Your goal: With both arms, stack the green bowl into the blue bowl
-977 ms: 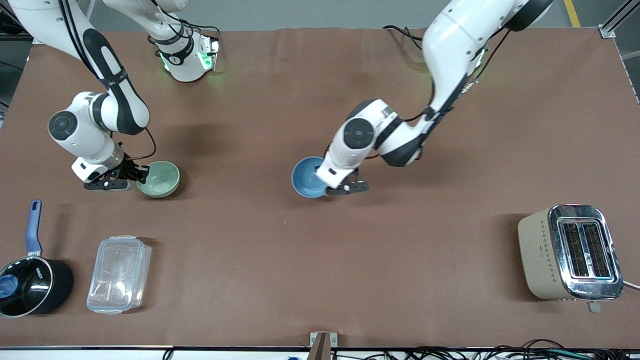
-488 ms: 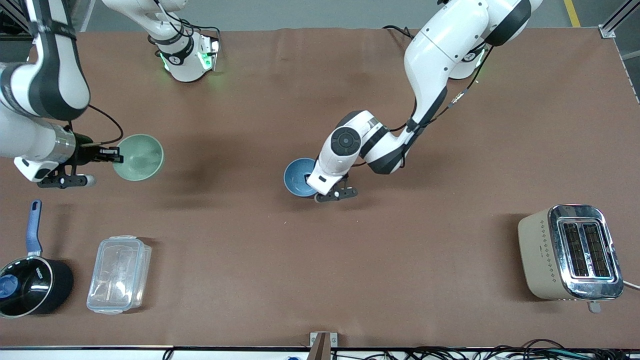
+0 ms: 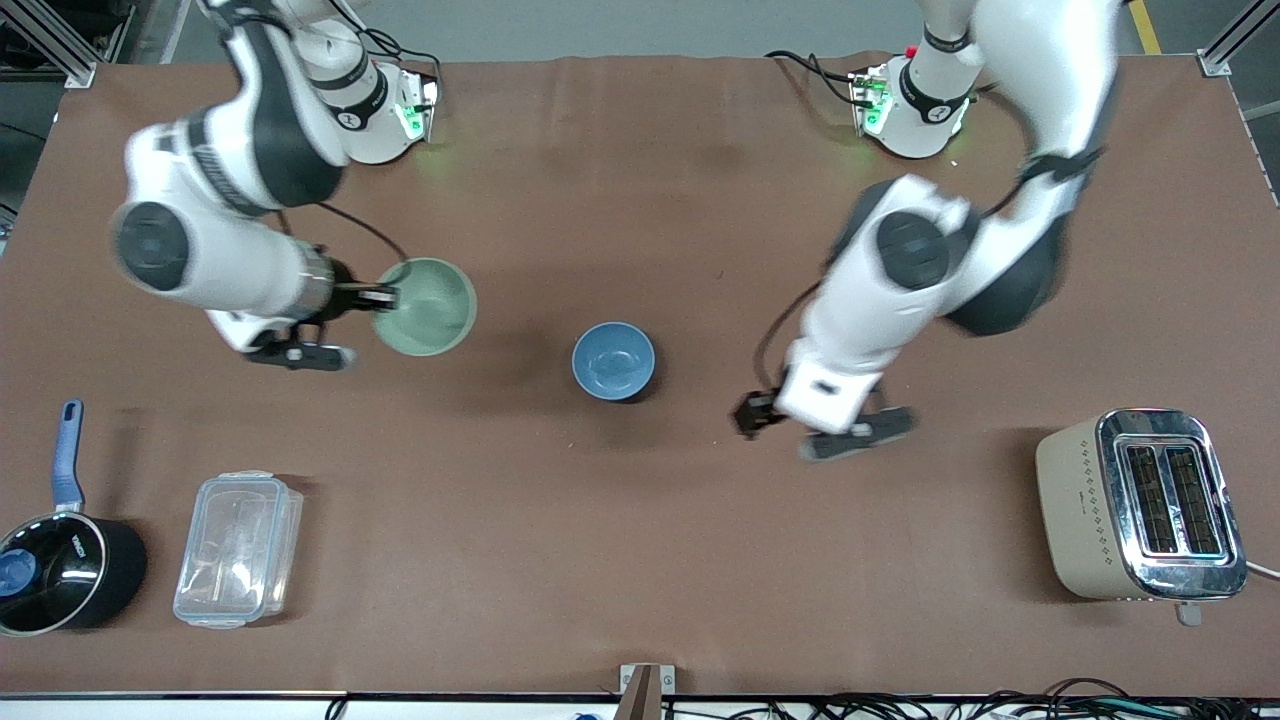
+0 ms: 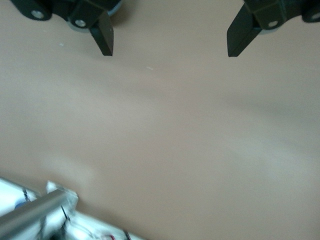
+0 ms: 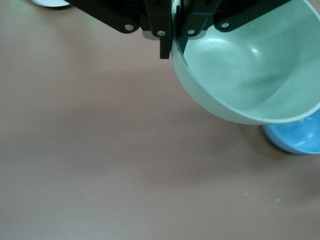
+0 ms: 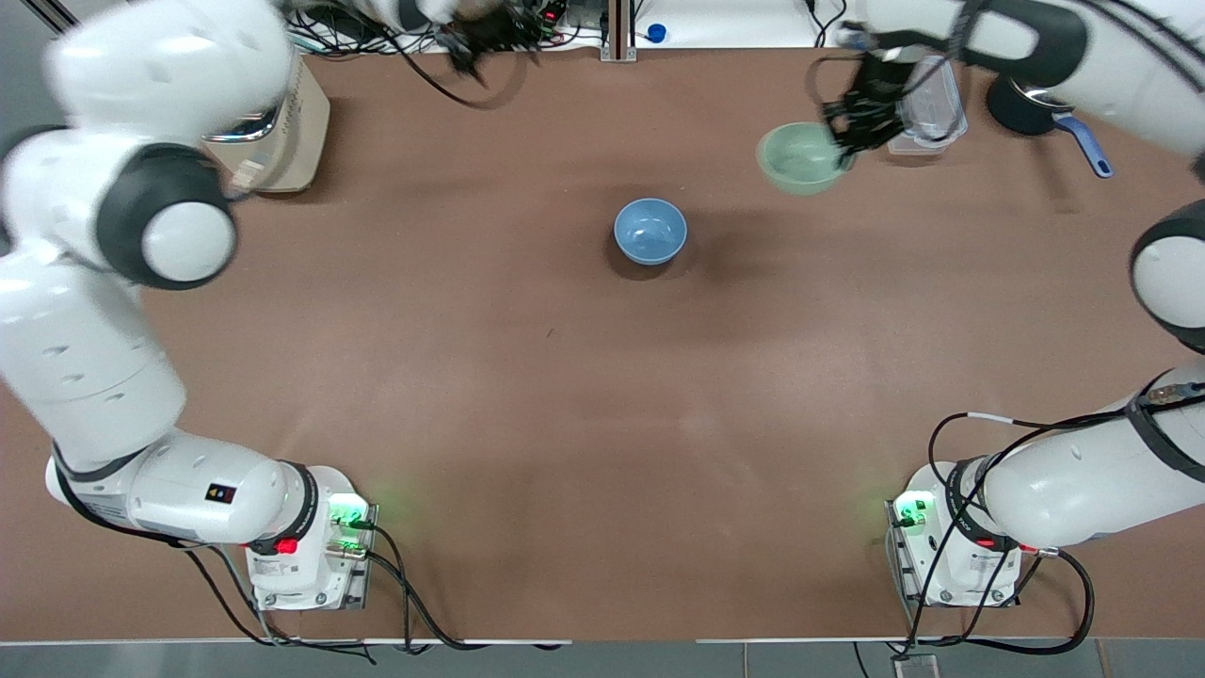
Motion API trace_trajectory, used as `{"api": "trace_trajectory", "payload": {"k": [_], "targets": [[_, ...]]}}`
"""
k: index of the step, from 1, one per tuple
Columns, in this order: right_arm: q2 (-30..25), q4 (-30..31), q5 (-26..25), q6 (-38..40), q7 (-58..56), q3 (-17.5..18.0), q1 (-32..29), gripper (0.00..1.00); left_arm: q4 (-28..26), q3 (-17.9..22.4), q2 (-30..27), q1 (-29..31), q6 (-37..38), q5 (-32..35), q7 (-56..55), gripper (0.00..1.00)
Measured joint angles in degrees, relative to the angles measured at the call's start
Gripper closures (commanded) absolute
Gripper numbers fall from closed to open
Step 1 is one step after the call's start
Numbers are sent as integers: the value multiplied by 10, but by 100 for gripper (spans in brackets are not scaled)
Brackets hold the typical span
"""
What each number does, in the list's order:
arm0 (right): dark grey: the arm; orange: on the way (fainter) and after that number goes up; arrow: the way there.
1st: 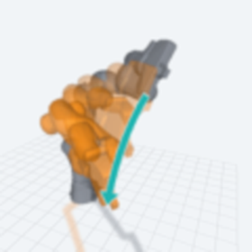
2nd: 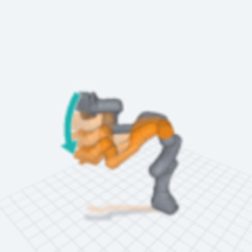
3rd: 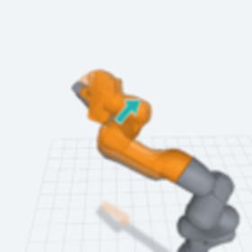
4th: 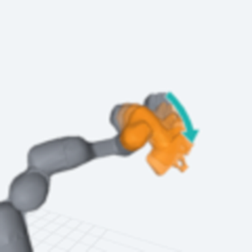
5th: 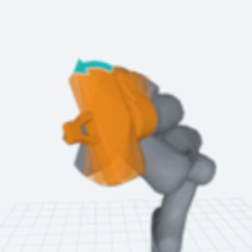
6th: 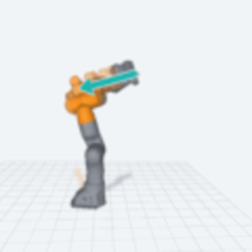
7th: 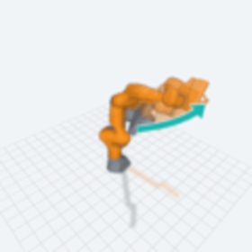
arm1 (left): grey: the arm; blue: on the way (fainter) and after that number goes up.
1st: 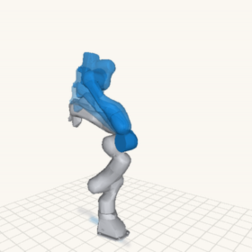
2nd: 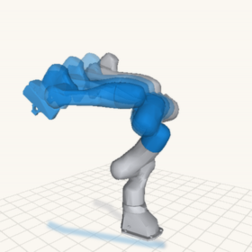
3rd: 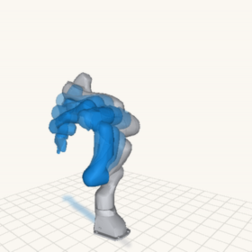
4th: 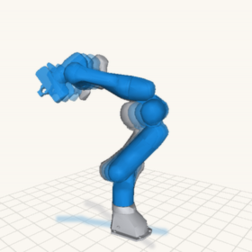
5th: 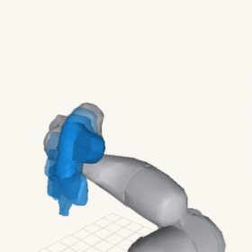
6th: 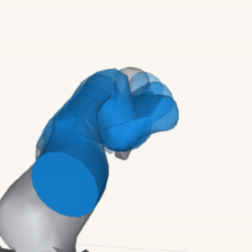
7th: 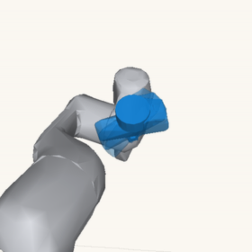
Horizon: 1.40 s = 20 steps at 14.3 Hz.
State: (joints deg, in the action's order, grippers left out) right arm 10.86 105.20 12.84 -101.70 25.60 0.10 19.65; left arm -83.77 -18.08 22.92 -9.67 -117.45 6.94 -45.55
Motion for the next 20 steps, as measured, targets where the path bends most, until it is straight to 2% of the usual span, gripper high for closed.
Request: {"api": "trace_trajectory", "payload": {"k": [3, 5, 8, 10, 13, 17, 20], "targets": [[62, -20, 22, -90, 119, 78, 11, 100, -6, 1, -71, 72, 92, 0, 98, 0], [103, -22, 23, -162, 178, 116, 23, 100, -8, -1, -101, 116, 135, -1, 161, 0], [150, -25, 23, -227, 217, 125, 53, 99, -11, -1, -138, 173, 190, -45, 289, 0], [164, -27, 19, -239, 226, 125, 61, 99, -16, 0, -163, 191, 235, -59, 326, 0], [171, -27, 7, -239, 227, 123, 61, 98, -28, 11, -200, 177, 276, -62, 337, 0], [181, -27, -9, -246, 233, 124, 61, 98, -85, 93, -261, 96, 288, -62, 354, 0], [187, -27, -9, -259, 234, 124, 61, 97, -117, 98, -293, 93, 288, -63, 356, 0]]}}
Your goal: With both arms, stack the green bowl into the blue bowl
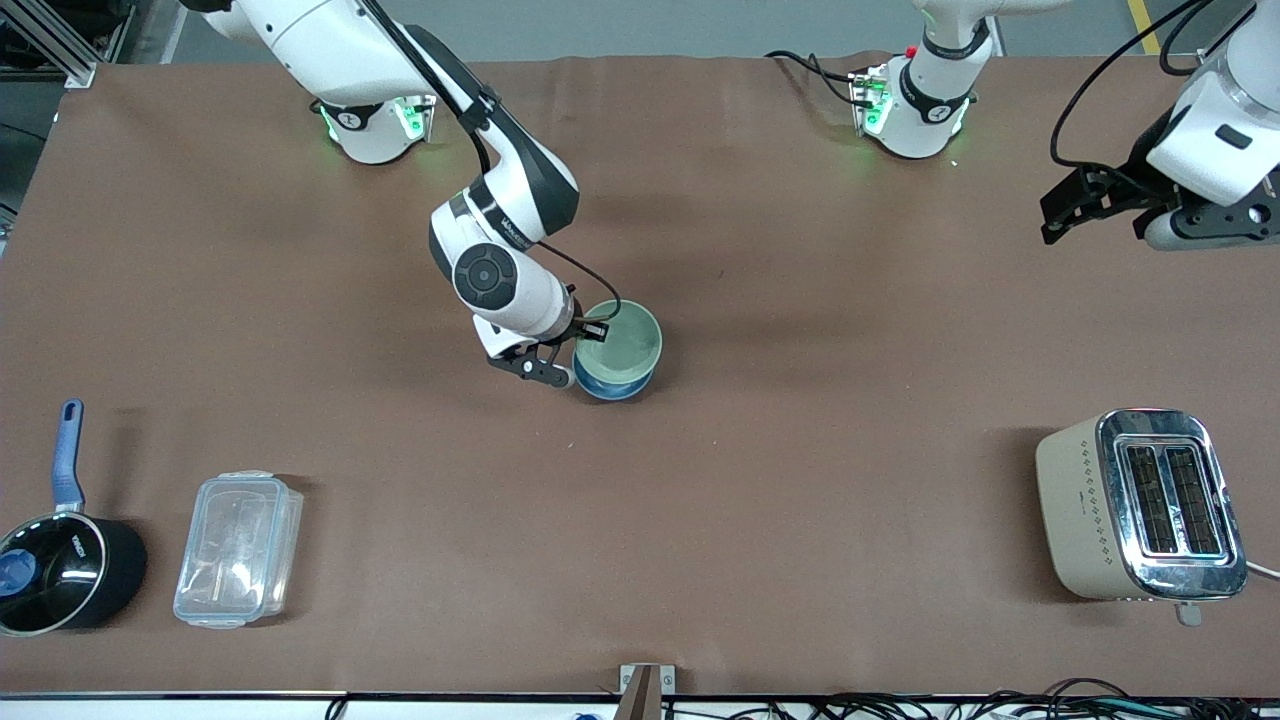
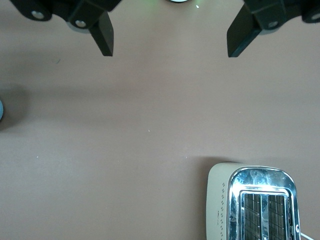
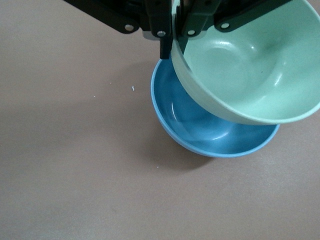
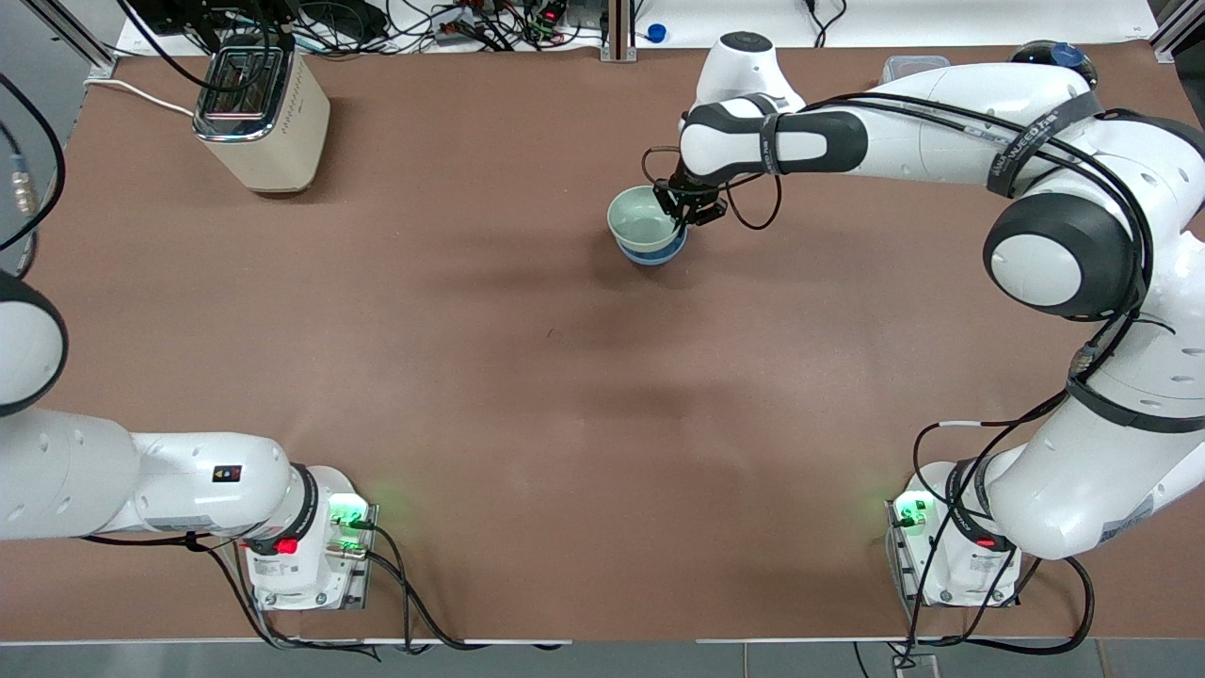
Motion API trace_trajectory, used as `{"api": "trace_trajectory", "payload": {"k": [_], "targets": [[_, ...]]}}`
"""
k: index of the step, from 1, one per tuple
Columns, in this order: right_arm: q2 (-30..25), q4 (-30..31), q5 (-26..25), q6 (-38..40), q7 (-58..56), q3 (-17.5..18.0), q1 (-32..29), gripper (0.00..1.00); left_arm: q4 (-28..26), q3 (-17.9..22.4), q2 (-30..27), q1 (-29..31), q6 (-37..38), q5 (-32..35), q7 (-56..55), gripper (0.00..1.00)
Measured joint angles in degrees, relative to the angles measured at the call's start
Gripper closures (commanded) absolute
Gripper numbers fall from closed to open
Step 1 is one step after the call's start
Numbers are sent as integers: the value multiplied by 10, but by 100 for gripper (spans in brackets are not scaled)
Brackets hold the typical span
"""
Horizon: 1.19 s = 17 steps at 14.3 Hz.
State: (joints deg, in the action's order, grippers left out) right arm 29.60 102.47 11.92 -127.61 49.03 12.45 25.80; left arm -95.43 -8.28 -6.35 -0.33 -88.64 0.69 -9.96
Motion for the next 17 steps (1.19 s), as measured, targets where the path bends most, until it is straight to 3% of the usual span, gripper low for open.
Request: {"api": "trace_trajectory", "payload": {"k": [5, 7, 9, 11, 13, 15, 17], "targets": [[8, 0, 0, -9, 1, -3, -1, 85, 8, 2, 7, 4, -4, 0, 13, 0], [8, 0, 0, -9, 1, -3, -2, 63, 11, 2, 9, 4, -4, 0, 24, 0], [8, 0, 0, -6, 1, -4, -4, 21, 12, 2, 9, 4, -4, 0, 32, 0], [-1, -10, -6, 27, 1, -5, -13, 3, 13, 2, 9, 4, -4, 0, 38, 0], [-44, -29, -52, 102, 2, -6, -31, 0, 20, 3, 9, 4, -5, 0, 40, 0], [-120, -40, -118, 185, 1, -6, -70, 0, 23, 3, 10, 4, -5, 0, 40, 0], [-197, -40, -147, 223, -37, -7, -122, 0, 23, 4, 12, 5, -4, 0, 45, 0]]}}
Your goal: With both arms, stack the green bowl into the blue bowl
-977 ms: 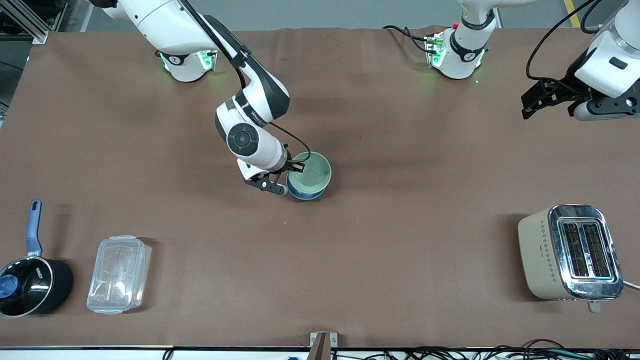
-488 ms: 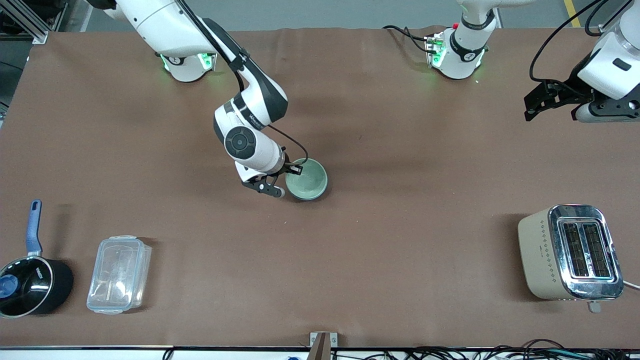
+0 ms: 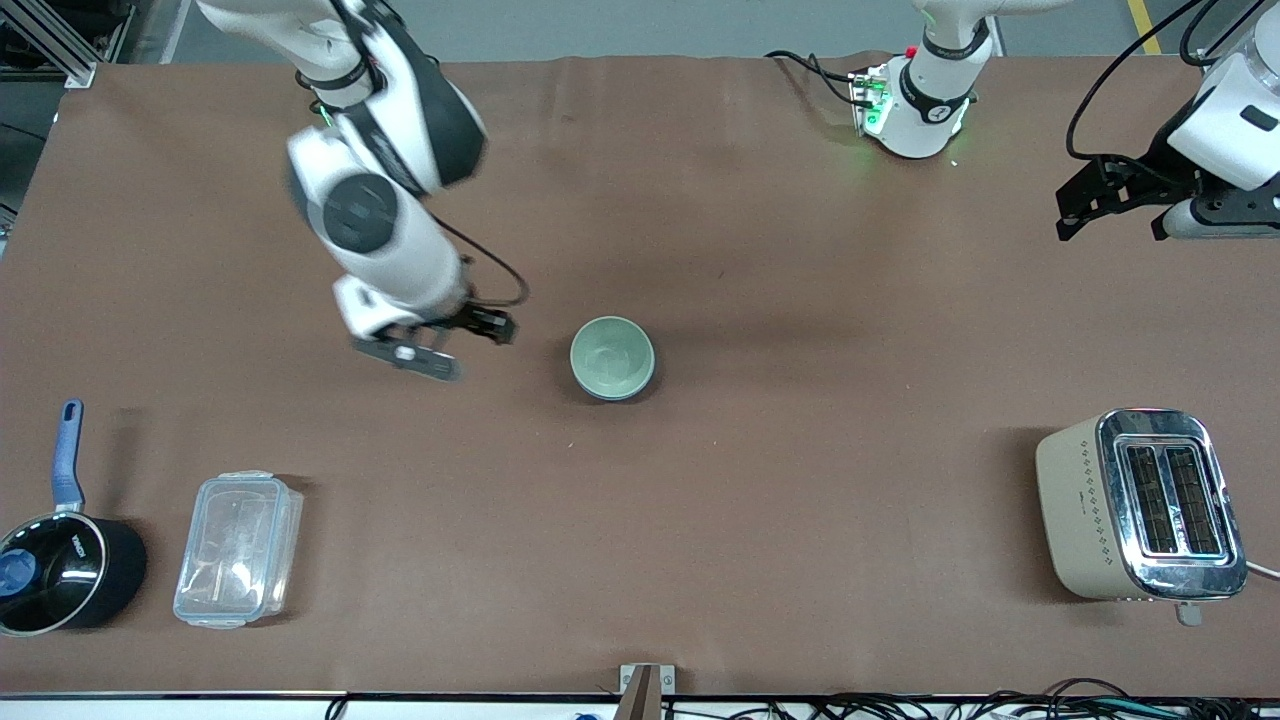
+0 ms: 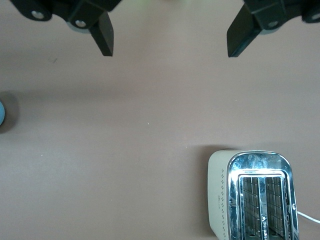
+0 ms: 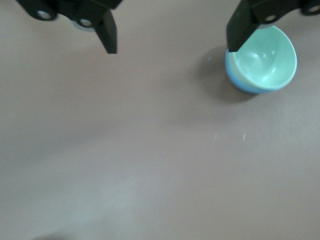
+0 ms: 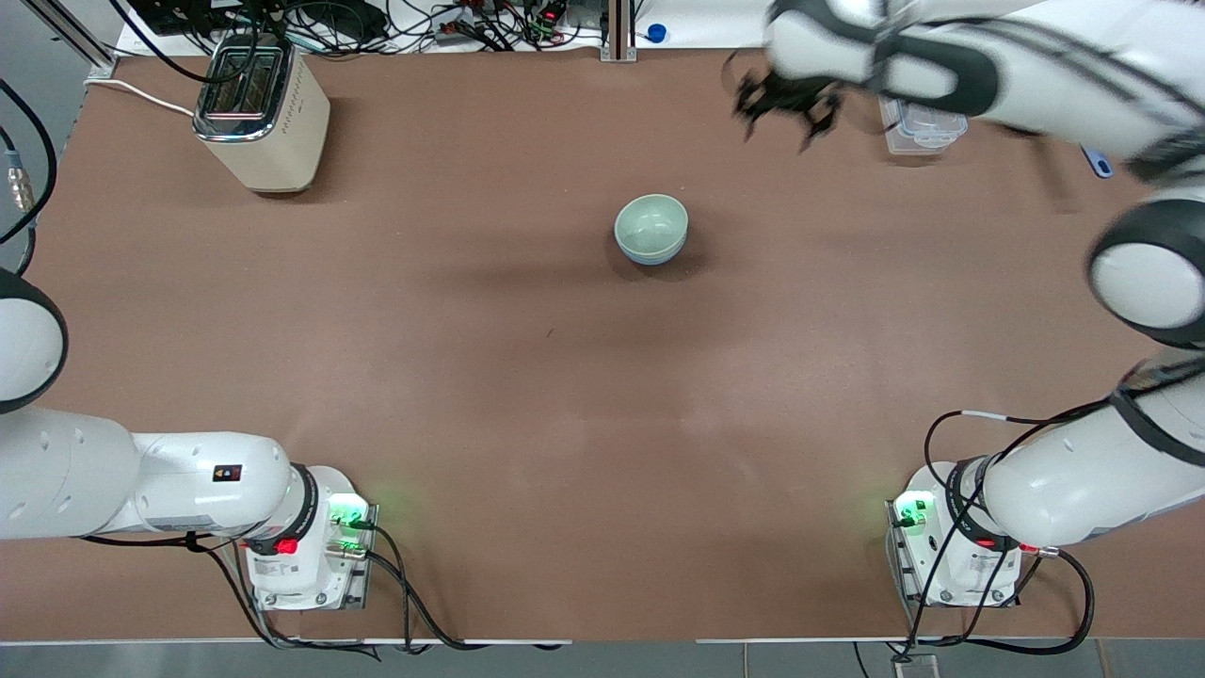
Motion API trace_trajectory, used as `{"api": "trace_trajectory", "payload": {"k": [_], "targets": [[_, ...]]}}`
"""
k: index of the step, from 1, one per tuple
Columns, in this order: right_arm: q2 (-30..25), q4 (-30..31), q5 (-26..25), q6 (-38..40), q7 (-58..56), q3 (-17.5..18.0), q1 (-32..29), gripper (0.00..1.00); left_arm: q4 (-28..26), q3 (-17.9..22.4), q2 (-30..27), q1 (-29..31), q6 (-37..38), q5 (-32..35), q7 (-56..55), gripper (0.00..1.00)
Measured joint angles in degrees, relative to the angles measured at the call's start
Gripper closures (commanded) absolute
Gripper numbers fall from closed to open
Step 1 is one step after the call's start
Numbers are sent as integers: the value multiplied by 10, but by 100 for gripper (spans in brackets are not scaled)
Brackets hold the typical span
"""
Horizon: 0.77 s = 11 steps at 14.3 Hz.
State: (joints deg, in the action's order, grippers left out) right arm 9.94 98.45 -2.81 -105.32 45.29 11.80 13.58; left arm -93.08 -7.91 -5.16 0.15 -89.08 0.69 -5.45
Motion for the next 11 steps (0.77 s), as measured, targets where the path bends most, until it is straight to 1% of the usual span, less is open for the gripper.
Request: {"api": "trace_trajectory", "payload": {"k": [1, 3, 4, 5, 7, 8, 10, 11], "targets": [[-33, 1, -4, 11, -45, -1, -29, 0, 0, 0, 3, 0, 0, 0, 5, 0], [-78, -1, -7, 38, -152, -11, -81, 0, 1, 1, 7, 1, 0, 0, 10, 0], [-93, -8, -8, 60, -204, -30, -94, 0, 1, 2, 8, 1, 0, 0, 10, 0], [-102, -23, -8, 86, -254, -59, -99, 0, 1, 2, 8, 1, 0, 0, 10, 0], [-109, -71, -7, 139, -358, -117, -103, 0, 1, 2, 9, 2, 0, 0, 10, 0], [-109, -97, -7, 163, -394, -133, -106, 0, 1, 2, 9, 2, 0, 0, 10, 0], [-109, -133, -6, 194, -413, -137, -109, 0, 1, 2, 10, 2, 0, 0, 10, 0], [-109, -138, -1, 201, -413, -135, -109, 0, 1, 3, 10, 2, 0, 0, 10, 0]]}}
